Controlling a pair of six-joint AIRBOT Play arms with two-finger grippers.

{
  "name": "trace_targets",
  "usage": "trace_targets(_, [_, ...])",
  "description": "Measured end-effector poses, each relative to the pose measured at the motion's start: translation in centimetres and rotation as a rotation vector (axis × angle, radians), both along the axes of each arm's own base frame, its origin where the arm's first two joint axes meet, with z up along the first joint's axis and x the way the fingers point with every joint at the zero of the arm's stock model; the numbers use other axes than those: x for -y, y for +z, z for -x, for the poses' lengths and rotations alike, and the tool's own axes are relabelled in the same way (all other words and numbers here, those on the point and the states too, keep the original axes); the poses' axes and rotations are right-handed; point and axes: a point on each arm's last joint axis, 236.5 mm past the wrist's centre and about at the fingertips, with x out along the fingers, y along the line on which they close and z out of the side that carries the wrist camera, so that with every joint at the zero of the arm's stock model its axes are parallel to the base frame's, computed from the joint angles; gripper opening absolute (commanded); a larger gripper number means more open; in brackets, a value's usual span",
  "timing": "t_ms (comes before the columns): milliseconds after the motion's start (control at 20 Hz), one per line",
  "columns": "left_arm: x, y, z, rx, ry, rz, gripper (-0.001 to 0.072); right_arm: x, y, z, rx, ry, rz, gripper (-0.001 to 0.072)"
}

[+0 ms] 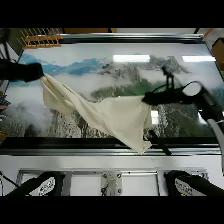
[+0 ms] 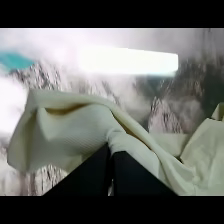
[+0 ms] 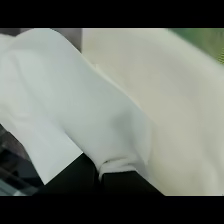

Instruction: Fold the clothes and pants, and hang the long-sleeved shirts on hangers.

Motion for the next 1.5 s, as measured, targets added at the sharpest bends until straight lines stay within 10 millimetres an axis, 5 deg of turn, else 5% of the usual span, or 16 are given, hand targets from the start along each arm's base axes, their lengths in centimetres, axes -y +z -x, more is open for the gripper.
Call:
trace_targets(100, [0.0,7.2,0.5,0.172,0.003,-0.023,0.0016,1.2,8.7,-1.5,0.195,-0.006,-0.003,0.0014])
trace_targets(200, [0.5,15.1,2.6,0.363,-0.003,-0.046,0.0016,2.1,18.3,-0.8,0.408,-0.009,0.003,0.0014])
trace_targets(400, [3.0,29.0,10.9,0.764,-0.034,-0.055,0.0016,2.5,33.2,5.5,0.756,-0.018,0.009,0.0014])
trace_targets(500, [4.0,33.1,15.2,0.921,-0.048,-0.035,0.0015,2.5,37.9,9.4,0.877,-0.029,0.0,0.0014])
trace_targets(750, [4.9,37.5,22.2,1.15,-0.069,0.022,0.0015,2.5,42.6,15.8,1.009,-0.054,-0.026,0.0013])
trace_targets(900, [5.0,37.4,22.3,1.161,-0.073,0.036,0.0016,2.6,42.4,17.2,0.988,-0.068,-0.027,0.0014])
trace_targets(1050, [5.6,34.7,18.5,1.053,-0.088,0.031,0.0016,3.5,38.5,15.8,0.817,-0.091,0.018,0.0013])
trace_targets(1200, [6.5,28.0,11.1,0.808,-0.118,0.013,0.0016,4.5,30.4,12.1,0.511,-0.083,0.085,0.0014])
trace_targets(1400, [7.4,15.0,-0.2,0.433,-0.143,-0.004,0.0019,5.8,18.6,5.7,0.163,-0.059,0.151,0.0034])
trace_targets(1450, [7.7,11.6,-2.8,0.355,-0.144,0.001,0.024,6.2,16.3,3.4,0.122,-0.068,0.159,0.0186])
trace_targets(1500, [8.0,8.0,-5.3,0.279,-0.147,0.01,0.0567,6.6,14.3,1.1,0.101,-0.082,0.164,0.0445])
